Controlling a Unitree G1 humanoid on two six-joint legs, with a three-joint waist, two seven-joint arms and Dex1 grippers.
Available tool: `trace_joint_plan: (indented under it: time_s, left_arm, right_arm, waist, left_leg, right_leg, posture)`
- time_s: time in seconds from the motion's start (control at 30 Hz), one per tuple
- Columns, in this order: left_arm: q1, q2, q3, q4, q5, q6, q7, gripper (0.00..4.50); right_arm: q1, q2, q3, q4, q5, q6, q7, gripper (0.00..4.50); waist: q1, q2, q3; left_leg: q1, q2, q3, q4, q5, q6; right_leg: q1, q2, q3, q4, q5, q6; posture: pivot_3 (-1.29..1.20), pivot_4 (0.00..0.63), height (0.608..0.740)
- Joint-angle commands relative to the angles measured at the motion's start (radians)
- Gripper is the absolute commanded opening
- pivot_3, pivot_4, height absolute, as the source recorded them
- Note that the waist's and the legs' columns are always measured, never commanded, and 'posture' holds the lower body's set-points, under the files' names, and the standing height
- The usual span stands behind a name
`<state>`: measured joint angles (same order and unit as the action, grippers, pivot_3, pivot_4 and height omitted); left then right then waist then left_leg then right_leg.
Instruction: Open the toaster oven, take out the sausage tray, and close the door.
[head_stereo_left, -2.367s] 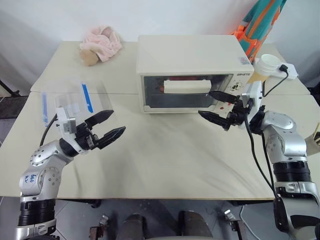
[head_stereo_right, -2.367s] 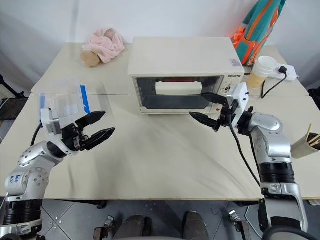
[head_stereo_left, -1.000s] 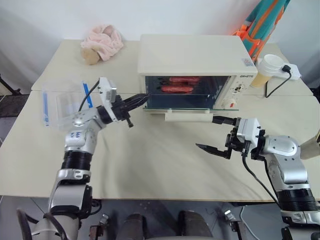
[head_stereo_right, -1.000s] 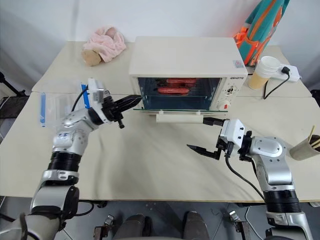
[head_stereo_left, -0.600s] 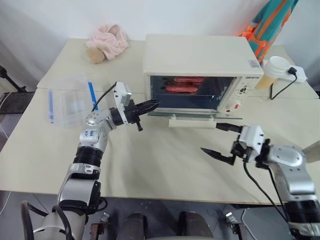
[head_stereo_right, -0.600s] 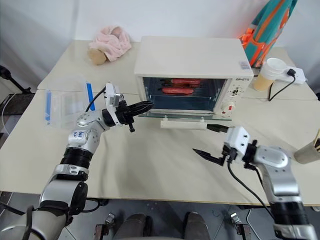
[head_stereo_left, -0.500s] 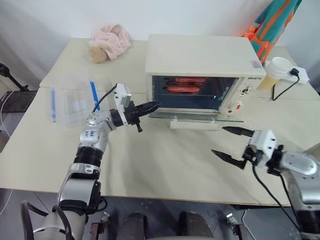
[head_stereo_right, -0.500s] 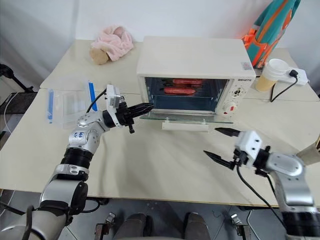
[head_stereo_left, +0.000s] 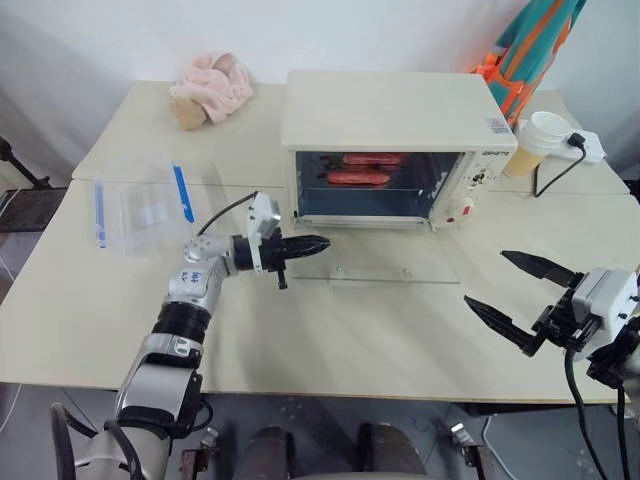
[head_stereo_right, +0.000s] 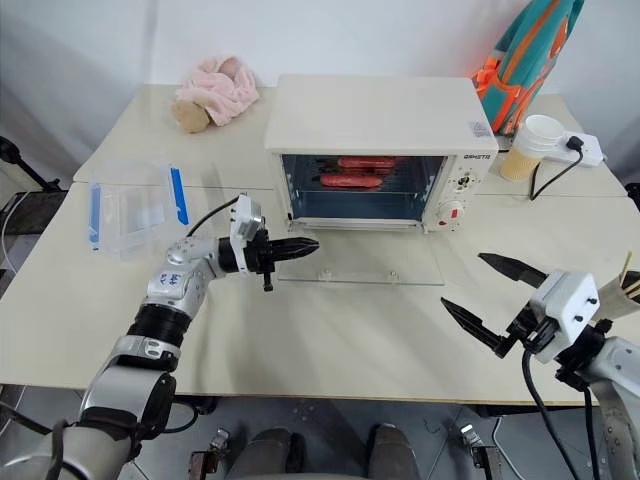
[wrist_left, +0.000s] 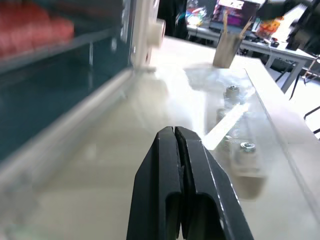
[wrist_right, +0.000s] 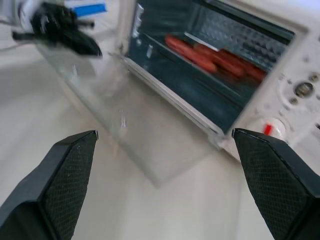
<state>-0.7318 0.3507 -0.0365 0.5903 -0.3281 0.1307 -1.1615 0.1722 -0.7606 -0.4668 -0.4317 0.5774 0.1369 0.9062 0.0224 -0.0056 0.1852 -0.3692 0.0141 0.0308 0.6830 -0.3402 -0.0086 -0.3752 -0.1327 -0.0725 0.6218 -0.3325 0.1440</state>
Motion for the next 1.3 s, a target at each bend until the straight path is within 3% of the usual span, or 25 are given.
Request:
trace_joint_plan:
  time_s: [0.03, 0.2, 0.37, 0.47, 0.57, 0.63, 0.77, 0.87, 1.03, 1.3]
  left_arm:
    - [0.027, 0.018, 0.016, -0.075, 0.000, 0.004, 0.014, 0.04]
    - [0.084, 0.026, -0.001, -0.137, 0.027, 0.004, 0.047, 0.04]
    - [0.151, 0.027, 0.010, -0.222, 0.001, 0.010, 0.046, 0.04]
    - [0.188, 0.042, 0.041, -0.287, -0.022, 0.010, 0.048, 0.04]
    - [0.228, 0.065, 0.095, -0.349, -0.067, 0.024, 0.055, 0.04]
    - [0.265, 0.086, 0.132, -0.397, -0.106, 0.049, 0.057, 0.04]
    - [0.344, 0.137, 0.178, -0.483, -0.176, 0.109, 0.034, 0.04]
    - [0.413, 0.182, 0.210, -0.543, -0.196, 0.118, 0.029, 0.61]
    - [0.496, 0.189, 0.313, -0.622, -0.222, 0.064, 0.104, 2.12]
    - [0.557, 0.154, 0.322, -0.698, -0.231, 0.072, 0.194, 4.48]
  right_arm:
    - [-0.104, -0.021, 0.052, -0.027, -0.049, 0.000, -0.041, 4.50]
    - [-0.297, 0.024, 0.222, -0.032, -0.227, 0.152, -0.278, 4.50]
    - [-0.493, 0.260, 0.293, -0.007, 0.019, 0.460, -0.446, 4.50]
    - [-0.549, 0.252, 0.409, 0.062, -0.164, 0.381, -0.438, 4.50]
    - [-0.592, 0.123, 0.582, 0.184, -0.539, 0.117, -0.483, 4.50]
    - [-0.641, 0.104, 0.642, 0.274, -0.695, 0.005, -0.563, 4.50]
    - [-0.725, 0.139, 0.710, 0.393, -0.858, -0.058, -0.642, 4.50]
    - [-0.785, 0.169, 0.745, 0.485, -0.950, -0.132, -0.692, 4.50]
    - [-0.872, 0.210, 0.809, 0.640, -1.085, -0.196, -0.745, 4.50]
    - [-0.966, 0.285, 0.843, 0.778, -1.209, -0.196, -0.816, 4.50]
  waist:
    - [-0.001, 0.000, 0.000]
    - [0.001, 0.000, 0.000]
    - [-0.002, -0.001, 0.000]
    - [-0.004, 0.000, 0.000]
    - [-0.001, 0.000, 0.000]
    - [-0.003, -0.001, 0.000]
    - [-0.028, -0.001, 0.000]
    - [-0.047, -0.001, 0.000]
    - [-0.053, -0.001, 0.000]
    - [-0.052, 0.000, 0.000]
  left_leg:
    - [0.000, 0.000, 0.000, 0.000, 0.000, 0.000]
    - [0.000, 0.000, 0.000, 0.001, 0.000, 0.000]
    - [-0.001, 0.000, -0.001, 0.000, 0.000, 0.000]
    - [-0.001, 0.000, -0.002, 0.000, 0.000, 0.000]
    - [-0.002, -0.001, -0.002, 0.000, 0.000, 0.000]
    - [-0.003, -0.001, -0.001, 0.000, 0.000, 0.001]
    - [-0.002, 0.000, 0.000, -0.001, 0.000, 0.000]
    - [-0.002, 0.001, -0.001, -0.001, 0.000, 0.000]
    - [-0.002, 0.001, -0.001, -0.001, 0.000, 0.000]
    - [-0.003, 0.000, -0.003, -0.001, 0.000, -0.001]
  right_leg:
    - [0.000, 0.000, 0.000, 0.000, 0.000, 0.000]
    - [-0.001, 0.000, 0.001, 0.001, 0.000, 0.000]
    - [-0.002, -0.001, 0.000, 0.002, 0.000, 0.000]
    - [-0.002, -0.001, -0.001, 0.003, 0.000, 0.000]
    - [-0.002, -0.001, -0.001, 0.002, 0.000, 0.000]
    - [-0.003, -0.002, 0.000, 0.001, 0.000, 0.000]
    - [-0.004, -0.002, 0.000, 0.003, 0.000, 0.000]
    - [-0.005, -0.001, -0.001, 0.004, 0.000, 0.000]
    - [-0.005, -0.002, 0.000, 0.004, 0.000, 0.000]
    - [-0.004, -0.003, 0.000, 0.004, 0.000, 0.000]
  posture:
    - [0.00, 0.150, 0.740]
    - [0.00, 0.150, 0.740]
    - [0.00, 0.150, 0.740]
    - [0.00, 0.150, 0.740]
    - [0.00, 0.150, 0.740]
    - [0.00, 0.150, 0.740]
    - [0.00, 0.150, 0.740]
    - [0.00, 0.150, 0.740]
    - [0.00, 0.150, 0.740]
    - [0.00, 0.150, 0.740]
